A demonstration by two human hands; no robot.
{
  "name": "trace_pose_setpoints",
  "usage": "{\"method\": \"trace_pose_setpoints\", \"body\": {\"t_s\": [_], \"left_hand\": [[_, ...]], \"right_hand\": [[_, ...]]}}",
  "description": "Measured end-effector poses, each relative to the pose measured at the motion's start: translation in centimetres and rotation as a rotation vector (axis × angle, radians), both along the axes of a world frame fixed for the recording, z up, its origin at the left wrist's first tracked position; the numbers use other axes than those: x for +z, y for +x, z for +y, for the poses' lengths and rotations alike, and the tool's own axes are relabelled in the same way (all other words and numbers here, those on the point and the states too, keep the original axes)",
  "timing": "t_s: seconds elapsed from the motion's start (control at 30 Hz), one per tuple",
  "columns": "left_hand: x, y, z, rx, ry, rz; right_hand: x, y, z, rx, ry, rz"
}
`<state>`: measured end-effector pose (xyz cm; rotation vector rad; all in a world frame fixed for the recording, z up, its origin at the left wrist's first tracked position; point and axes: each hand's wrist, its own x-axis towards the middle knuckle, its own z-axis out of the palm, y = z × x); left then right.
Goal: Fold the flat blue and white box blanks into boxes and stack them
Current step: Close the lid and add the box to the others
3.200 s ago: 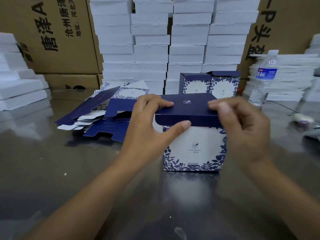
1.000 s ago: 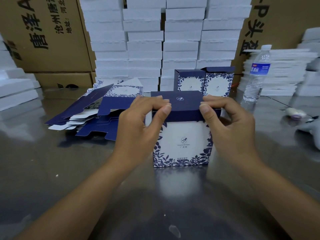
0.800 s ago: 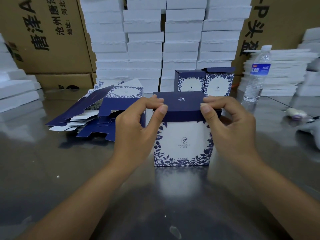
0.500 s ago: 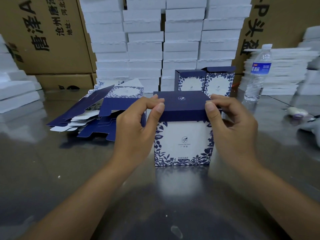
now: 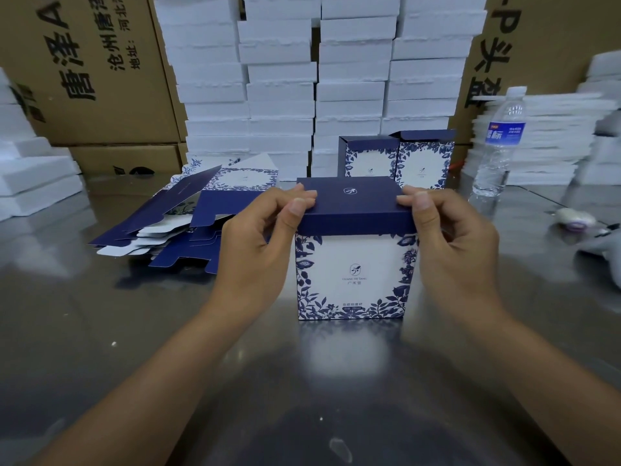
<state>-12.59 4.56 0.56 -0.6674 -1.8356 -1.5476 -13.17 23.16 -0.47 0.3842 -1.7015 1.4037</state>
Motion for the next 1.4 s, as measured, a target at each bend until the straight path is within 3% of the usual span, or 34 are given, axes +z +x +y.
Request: {"method": "trace_pose_setpoints", "body": {"t_s": [0.07, 0.27, 0.43, 0.77, 0.93, 1.1, 1.23, 1.4], "left_hand": [[-0.2, -0.1, 0.1, 0.012, 0.008, 0.012], [-0.9, -0.1, 0.3, 0.16, -0.061, 0.1], [-2.1, 0.0, 0.8, 0.227, -0.122, 0.074], [-3.5, -0.2, 2.4, 0.024, -0.18, 0.008], [-4.1, -0.7, 2.4, -0.032, -0.286, 0.026], [-4.5, -1.5, 2.7, -0.042, -0.241, -0.046], [-4.5, -1.8, 3.2, 0.006, -0.16, -0.126], [-4.7, -1.8, 3.7, 0.272, -0.201, -0.071]], "right_hand": [[0.0, 0.2, 0.0, -0.05, 0.063, 0.023], [-0.6, 1.3, -0.9, -0.39, 0.527, 0.186], [-1.1, 1.5, -1.4, -0.456, 0.677, 0.094], [-1.7, 1.2, -1.3, -0.294, 0.57, -0.247], [-2.1, 0.2, -0.9, -0.306, 0.508, -0.251], [-2.7, -2.1, -1.3, -0.294, 0.483, -0.212], [-2.7, -5.3, -2.2, -0.313, 0.482, -0.212], [-2.3, -10.4, -3.9, -0.361, 0.555, -0.298]]}}
